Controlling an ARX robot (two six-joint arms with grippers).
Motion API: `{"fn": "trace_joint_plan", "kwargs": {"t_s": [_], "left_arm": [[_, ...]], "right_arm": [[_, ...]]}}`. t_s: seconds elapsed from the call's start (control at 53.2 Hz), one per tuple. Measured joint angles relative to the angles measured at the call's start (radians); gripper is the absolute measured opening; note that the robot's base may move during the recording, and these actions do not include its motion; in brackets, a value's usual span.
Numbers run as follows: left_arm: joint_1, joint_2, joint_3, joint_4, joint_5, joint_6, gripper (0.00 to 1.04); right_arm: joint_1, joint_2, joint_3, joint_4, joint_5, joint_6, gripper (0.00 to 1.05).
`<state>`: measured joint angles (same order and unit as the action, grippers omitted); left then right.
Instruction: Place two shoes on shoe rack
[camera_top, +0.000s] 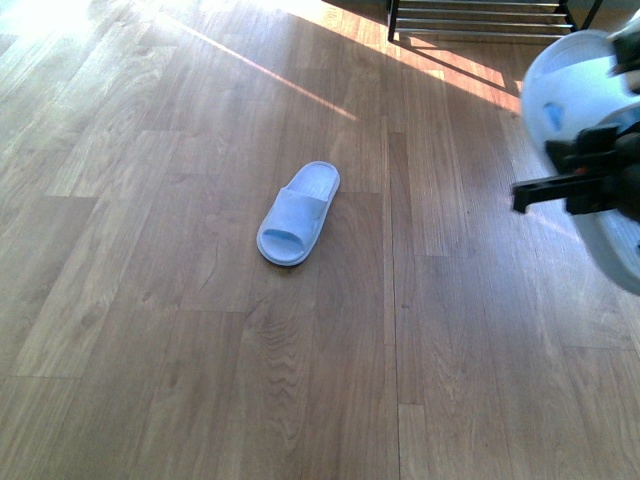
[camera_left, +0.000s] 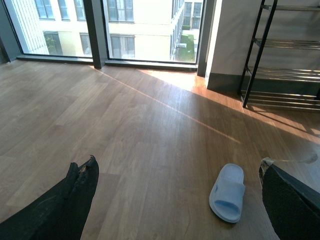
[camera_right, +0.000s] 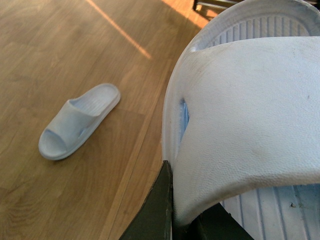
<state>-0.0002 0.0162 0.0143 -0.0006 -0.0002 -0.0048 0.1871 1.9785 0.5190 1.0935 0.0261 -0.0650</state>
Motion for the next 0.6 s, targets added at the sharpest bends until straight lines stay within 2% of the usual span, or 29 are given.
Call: {"fn": "trace_joint_plan", "kwargs": {"t_s": [0.207, 0.601], "left_arm": [[0.000, 0.000, 0.000, 0.000, 0.000, 0.000, 0.95], [0.000, 0.000, 0.000, 0.000, -0.003, 0.000, 0.95]], "right_arm": [[-0.090, -0.363, -0.139, -0.146, -0.038, 0.072, 0.01], [-0.092, -0.376, -0.145, -0.148, -0.044, 0.092, 0.01]]}}
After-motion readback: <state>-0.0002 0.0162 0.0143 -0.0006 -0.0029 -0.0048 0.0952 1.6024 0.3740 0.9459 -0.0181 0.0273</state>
